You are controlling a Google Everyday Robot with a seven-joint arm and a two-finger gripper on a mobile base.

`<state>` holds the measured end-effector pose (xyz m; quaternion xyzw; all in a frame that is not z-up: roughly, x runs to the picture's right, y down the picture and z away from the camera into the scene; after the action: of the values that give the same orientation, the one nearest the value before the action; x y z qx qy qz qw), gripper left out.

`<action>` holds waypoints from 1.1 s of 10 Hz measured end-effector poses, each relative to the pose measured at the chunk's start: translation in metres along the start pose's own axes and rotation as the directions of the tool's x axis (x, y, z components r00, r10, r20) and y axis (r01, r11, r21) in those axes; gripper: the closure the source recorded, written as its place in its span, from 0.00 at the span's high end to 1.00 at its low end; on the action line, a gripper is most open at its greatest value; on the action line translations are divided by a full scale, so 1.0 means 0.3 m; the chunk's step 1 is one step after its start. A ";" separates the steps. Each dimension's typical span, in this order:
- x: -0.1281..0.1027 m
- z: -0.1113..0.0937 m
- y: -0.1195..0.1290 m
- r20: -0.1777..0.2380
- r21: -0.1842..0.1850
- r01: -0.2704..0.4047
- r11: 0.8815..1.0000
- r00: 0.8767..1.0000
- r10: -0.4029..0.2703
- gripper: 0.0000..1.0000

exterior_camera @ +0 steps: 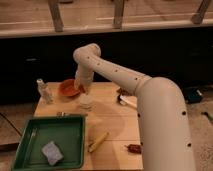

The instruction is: Place apple in paper cup

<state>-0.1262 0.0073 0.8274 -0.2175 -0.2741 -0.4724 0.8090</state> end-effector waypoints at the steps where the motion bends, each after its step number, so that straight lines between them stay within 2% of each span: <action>1: 0.000 -0.001 0.001 0.001 -0.001 0.000 1.000 1.000 0.000 0.52; 5: 0.002 -0.003 0.001 0.001 -0.002 -0.002 1.000 1.000 0.002 0.55; 7: 0.003 -0.003 0.001 0.001 -0.002 -0.003 1.000 1.000 0.003 0.68; 8: 0.003 -0.003 0.001 0.000 -0.002 -0.004 1.000 1.000 0.004 0.71; 11: 0.007 0.001 0.002 -0.004 -0.002 -0.016 1.000 1.000 0.016 0.72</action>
<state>-0.1247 0.0065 0.8288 -0.2194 -0.2701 -0.4665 0.8132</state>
